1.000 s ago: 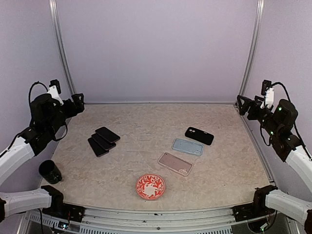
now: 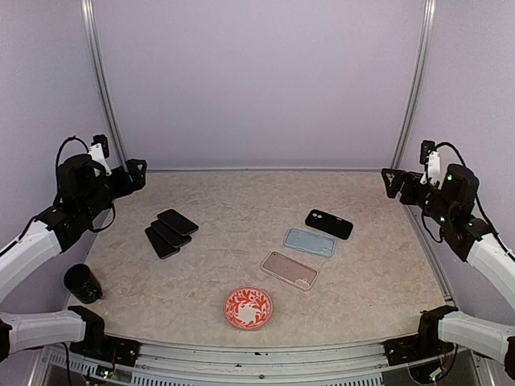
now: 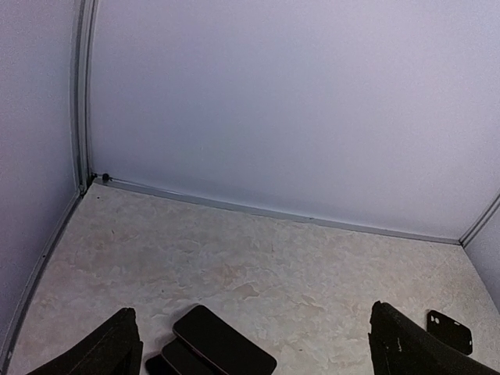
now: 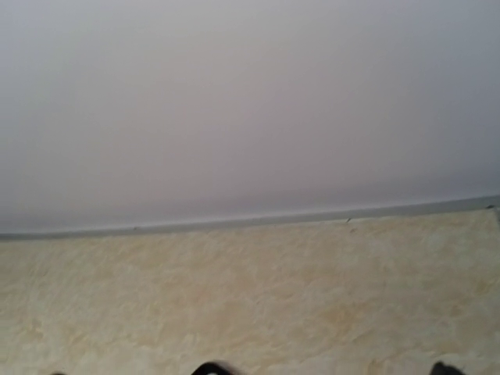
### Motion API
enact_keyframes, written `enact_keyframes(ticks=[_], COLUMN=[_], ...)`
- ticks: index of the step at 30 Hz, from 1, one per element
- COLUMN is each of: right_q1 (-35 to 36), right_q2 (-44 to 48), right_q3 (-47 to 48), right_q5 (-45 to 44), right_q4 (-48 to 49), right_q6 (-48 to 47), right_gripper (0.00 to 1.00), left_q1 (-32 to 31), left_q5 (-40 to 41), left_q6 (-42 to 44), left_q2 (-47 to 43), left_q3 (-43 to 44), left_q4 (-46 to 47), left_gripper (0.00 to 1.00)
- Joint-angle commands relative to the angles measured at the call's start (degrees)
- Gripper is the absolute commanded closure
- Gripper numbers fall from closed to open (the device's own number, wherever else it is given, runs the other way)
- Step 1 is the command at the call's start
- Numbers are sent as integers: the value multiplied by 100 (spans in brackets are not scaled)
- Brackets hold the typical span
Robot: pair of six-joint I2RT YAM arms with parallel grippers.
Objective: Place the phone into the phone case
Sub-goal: Pick up the phone case from the center of the board.
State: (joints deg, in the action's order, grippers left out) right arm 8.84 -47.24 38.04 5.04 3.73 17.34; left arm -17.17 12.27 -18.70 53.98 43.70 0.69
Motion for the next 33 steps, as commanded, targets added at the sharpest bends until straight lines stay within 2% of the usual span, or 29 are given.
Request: enact_keyframes(ticks=[1,6,9,11,20,26,33], right_q1=[-40,-40,-37,-39,2,230,712], right_q2=[-372,-967,-1493,-1855,-2983,-3659,-4596], right_q3=[78,286,613,838,1522,1933,2774], right_q5=[425,546,493,495,98,91,-281], right_q4=[31,-220,-671,-925,-1460,-1717,-2087], right_q6=[-20,24,55,46,128,32,-718], right_gripper=[0,0,0,0,0,0,1], left_q1=[90,119,277,255,-121,-213,-255], left_q5=[-418,-366,-891,-955,77,811,58], left_q6=[32,-284,-566,-747,-1238,-2103,-2051], left_q2=[-158,-214,-95,52,593,614,752], left_q3=[-133,-400,-449,-467,-472,-733,-898], left_q4=[267,476,453,505,389,391,509], left_gripper=[1,1,1,1,1,1,1])
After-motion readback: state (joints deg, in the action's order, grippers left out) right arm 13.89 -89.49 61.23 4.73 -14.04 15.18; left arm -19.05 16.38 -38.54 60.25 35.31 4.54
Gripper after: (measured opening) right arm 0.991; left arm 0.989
